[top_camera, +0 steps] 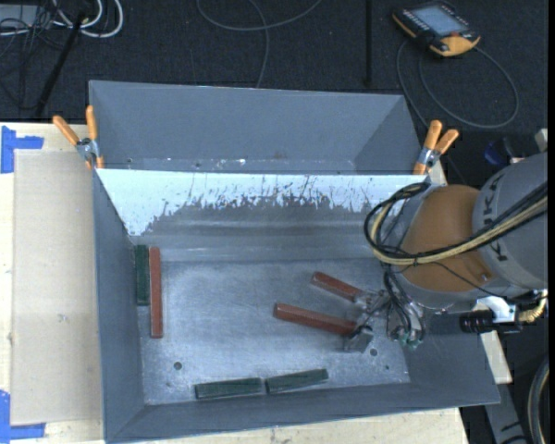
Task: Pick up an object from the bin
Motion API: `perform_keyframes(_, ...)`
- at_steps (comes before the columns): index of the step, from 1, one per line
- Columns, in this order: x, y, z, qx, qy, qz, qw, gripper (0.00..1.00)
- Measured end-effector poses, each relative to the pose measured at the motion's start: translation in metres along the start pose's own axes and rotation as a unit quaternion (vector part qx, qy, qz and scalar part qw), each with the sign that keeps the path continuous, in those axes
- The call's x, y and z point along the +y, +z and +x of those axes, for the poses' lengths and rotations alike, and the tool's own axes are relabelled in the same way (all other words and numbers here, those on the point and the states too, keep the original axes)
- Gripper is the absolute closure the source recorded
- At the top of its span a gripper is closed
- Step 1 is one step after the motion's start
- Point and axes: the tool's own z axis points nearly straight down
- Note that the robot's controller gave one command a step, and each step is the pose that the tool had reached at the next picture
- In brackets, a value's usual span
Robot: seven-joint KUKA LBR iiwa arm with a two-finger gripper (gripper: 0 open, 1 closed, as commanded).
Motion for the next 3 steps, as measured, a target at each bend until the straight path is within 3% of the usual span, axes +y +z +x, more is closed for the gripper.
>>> perform_keyframes(3,0.0,-0.028,0.0,-0.0005,-0.001,-0.001,1.0,1.0)
